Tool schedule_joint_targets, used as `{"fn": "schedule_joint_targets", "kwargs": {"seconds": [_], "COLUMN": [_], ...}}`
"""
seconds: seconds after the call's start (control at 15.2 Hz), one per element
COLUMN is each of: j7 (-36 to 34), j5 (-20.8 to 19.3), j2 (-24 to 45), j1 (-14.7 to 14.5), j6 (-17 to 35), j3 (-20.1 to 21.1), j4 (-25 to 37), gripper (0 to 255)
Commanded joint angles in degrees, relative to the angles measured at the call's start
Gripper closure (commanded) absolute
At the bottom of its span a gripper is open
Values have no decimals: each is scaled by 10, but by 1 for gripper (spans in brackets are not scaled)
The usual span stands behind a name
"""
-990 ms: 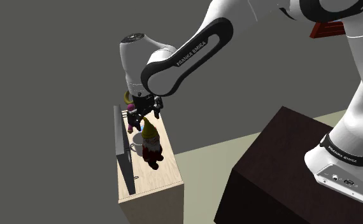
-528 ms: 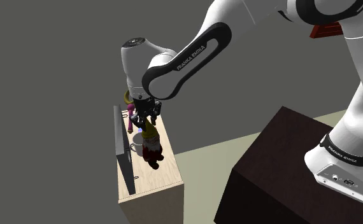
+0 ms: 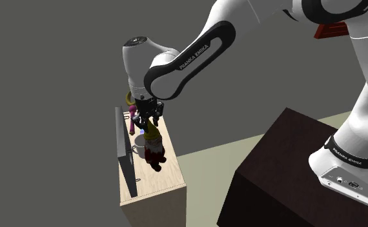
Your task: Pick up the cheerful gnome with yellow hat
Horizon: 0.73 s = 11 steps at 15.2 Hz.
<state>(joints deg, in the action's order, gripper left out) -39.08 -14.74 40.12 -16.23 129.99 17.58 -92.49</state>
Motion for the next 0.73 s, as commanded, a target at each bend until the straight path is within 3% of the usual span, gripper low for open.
{"fn": "schedule_joint_targets", "kwargs": {"seconds": [0.0,0.66], "j7": [1,10], "j5": [3,18], "j2": [-9,-53], "j1": [1,8], "j6": [-9,-61], "j3": [2,14], "j4": [0,10], "gripper": [255,255]}}
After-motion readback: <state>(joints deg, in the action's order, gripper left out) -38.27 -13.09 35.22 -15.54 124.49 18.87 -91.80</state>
